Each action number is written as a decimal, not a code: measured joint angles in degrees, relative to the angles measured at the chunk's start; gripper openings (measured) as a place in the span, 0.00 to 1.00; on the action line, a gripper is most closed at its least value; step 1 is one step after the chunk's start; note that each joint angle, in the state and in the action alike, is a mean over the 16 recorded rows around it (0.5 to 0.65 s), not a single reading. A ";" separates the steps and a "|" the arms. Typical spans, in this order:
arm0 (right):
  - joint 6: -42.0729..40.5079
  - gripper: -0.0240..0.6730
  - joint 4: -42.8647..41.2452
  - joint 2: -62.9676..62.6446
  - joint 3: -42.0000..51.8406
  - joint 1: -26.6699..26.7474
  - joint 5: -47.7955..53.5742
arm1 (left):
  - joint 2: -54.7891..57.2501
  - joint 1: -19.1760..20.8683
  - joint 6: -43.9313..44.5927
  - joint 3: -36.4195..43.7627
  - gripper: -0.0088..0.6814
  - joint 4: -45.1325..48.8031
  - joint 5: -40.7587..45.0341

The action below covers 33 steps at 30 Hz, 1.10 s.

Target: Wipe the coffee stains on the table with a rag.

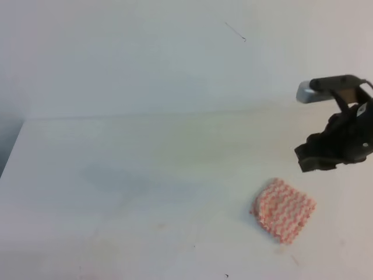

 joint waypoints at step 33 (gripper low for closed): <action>6.27 0.03 -3.91 -65.32 48.05 0.01 -28.09 | 0.00 0.00 0.00 0.00 0.01 0.00 0.00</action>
